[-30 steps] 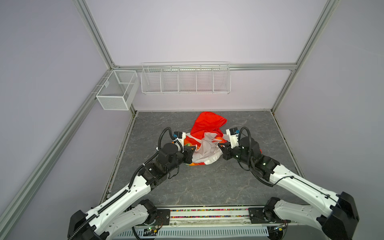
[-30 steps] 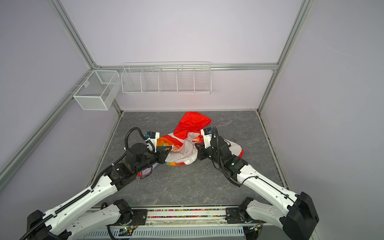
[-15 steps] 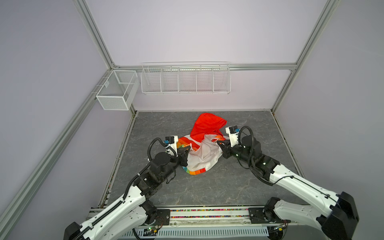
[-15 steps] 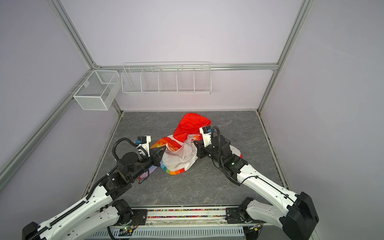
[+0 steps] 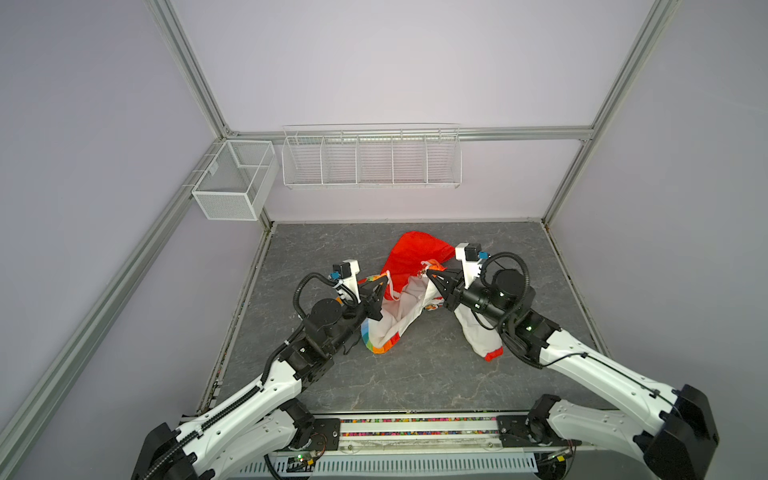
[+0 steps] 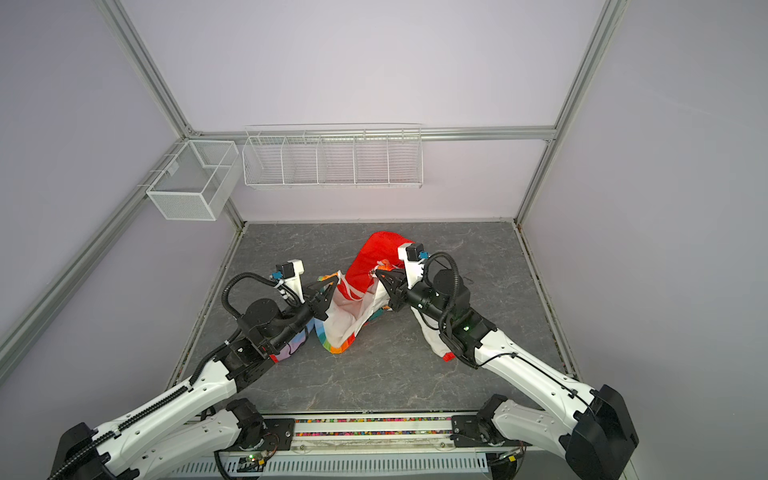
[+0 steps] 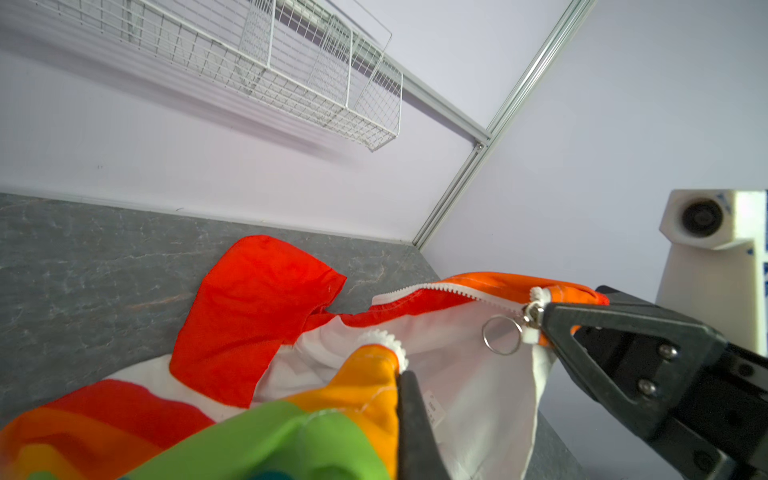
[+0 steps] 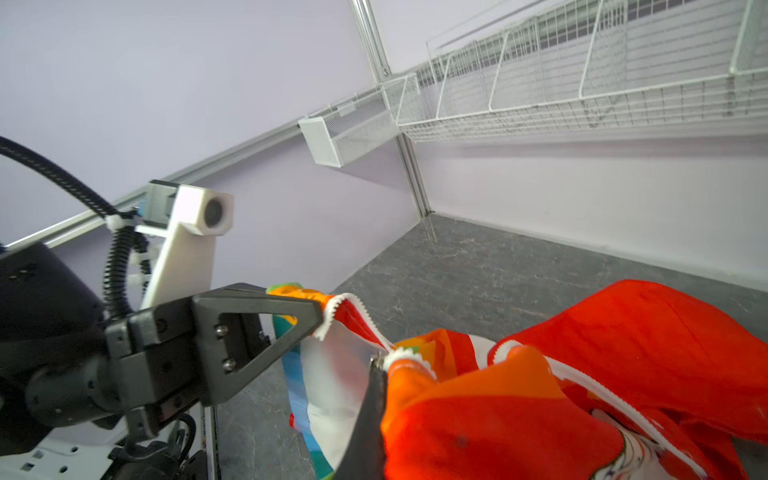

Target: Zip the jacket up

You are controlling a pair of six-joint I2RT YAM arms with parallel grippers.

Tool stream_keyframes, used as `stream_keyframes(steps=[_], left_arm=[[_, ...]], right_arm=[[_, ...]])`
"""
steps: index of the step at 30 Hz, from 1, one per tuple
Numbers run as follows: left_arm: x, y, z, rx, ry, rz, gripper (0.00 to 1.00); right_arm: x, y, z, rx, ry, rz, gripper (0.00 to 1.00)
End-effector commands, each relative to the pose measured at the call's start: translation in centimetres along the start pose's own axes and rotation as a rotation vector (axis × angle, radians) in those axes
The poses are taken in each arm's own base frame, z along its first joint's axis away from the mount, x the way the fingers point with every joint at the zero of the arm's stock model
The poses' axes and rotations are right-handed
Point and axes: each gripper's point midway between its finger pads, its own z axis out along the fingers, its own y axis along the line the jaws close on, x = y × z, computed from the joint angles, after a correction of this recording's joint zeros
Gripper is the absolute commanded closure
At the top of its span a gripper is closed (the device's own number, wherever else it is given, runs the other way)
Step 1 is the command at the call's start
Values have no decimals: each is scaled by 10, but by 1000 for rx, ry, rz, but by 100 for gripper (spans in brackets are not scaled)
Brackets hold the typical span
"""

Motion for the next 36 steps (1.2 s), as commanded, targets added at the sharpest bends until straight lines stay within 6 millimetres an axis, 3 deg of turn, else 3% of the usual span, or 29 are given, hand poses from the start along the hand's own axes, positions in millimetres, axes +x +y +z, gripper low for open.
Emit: stream_keyframes(steps=[1,9,19,27,36], left_arm=[[-25,-15,9,58,-91,-7,100],[-5,-31,41,170,-34,-28,100],[-1,-58,43,326,1,-58,100],[13,-52,51,316,32,-75,100],[-3,-61,44,363,-32,-77,100]], right_arm=[[-32,21,-11,-90,-129,-43,94],[-24,20,-1,-113,-104,-16,94],[-18,17,7,-114,-83,0,94],[-20,20,6,-133,-87,12,94],[-6,9,10,-88,-37,12,94]])
